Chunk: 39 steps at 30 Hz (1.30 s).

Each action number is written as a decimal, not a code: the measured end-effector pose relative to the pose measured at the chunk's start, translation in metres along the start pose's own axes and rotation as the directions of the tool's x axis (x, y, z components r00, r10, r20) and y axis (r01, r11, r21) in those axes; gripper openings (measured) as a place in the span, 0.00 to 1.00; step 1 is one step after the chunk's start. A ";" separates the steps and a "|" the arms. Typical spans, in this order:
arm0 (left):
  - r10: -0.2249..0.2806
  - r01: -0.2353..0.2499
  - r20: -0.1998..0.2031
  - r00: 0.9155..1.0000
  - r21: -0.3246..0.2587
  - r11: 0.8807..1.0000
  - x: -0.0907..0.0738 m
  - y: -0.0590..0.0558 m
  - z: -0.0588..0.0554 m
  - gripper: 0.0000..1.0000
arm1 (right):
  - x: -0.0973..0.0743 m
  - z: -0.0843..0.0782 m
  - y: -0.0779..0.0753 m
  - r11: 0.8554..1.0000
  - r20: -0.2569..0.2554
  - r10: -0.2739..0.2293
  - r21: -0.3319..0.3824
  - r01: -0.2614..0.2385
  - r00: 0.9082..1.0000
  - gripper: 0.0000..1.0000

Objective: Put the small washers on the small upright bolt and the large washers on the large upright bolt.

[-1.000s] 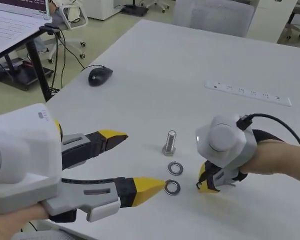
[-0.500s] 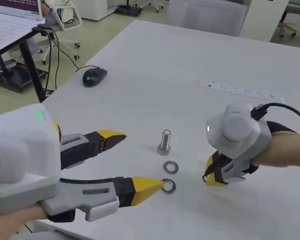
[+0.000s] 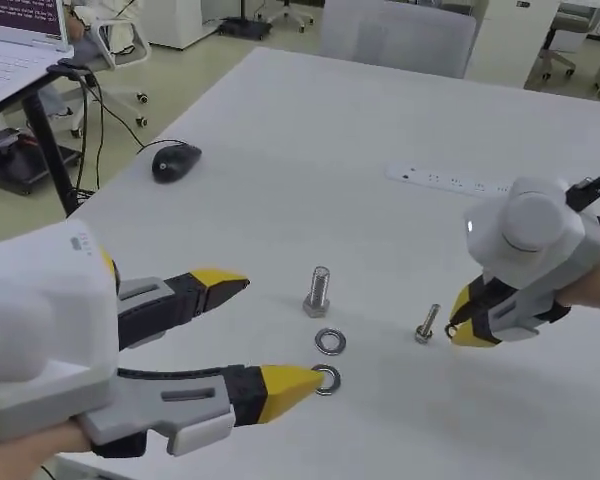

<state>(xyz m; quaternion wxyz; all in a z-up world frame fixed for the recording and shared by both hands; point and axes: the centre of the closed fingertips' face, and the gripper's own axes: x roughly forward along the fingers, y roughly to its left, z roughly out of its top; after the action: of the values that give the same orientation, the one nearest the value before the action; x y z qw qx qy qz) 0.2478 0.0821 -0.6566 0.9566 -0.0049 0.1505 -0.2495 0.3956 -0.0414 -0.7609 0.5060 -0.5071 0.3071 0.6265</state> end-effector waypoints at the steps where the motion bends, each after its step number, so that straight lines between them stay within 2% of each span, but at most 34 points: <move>1: -0.001 0.001 0.000 1.000 0.000 1.000 0.000 0.000 0.000 0.61 | -0.001 0.001 -0.002 1.000 0.001 -0.005 -0.001 0.005 1.000 0.12; 8: -0.001 0.001 0.001 1.000 0.002 1.000 0.001 0.000 0.002 0.61 | -0.006 0.010 -0.014 1.000 0.002 -0.026 -0.016 0.026 1.000 0.12; 16: 0.006 -0.006 -0.003 1.000 -0.002 1.000 -0.002 0.001 0.000 0.61 | -0.001 0.013 -0.022 0.999 -0.006 -0.024 -0.025 0.024 1.000 0.12; 22: 0.011 -0.011 0.001 1.000 -0.005 1.000 -0.003 0.001 0.001 0.61 | 0.006 0.020 -0.023 0.999 -0.009 -0.014 -0.038 0.014 1.000 0.12; 33: 0.019 -0.019 0.003 1.000 -0.014 1.000 -0.005 0.003 -0.002 0.61 | 0.011 0.013 -0.023 0.999 -0.038 -0.003 -0.043 0.001 0.999 0.12; 39: 0.020 -0.020 0.002 1.000 -0.015 1.000 -0.005 0.004 -0.002 0.61 | 0.016 0.015 -0.023 0.999 -0.043 0.003 -0.053 -0.005 0.999 0.12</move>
<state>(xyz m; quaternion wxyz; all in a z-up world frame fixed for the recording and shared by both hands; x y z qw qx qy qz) 0.2452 0.0876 -0.6572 0.9592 -0.0108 0.1513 -0.2388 0.4133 -0.0161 -0.7689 0.4846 -0.5330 0.3021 0.6244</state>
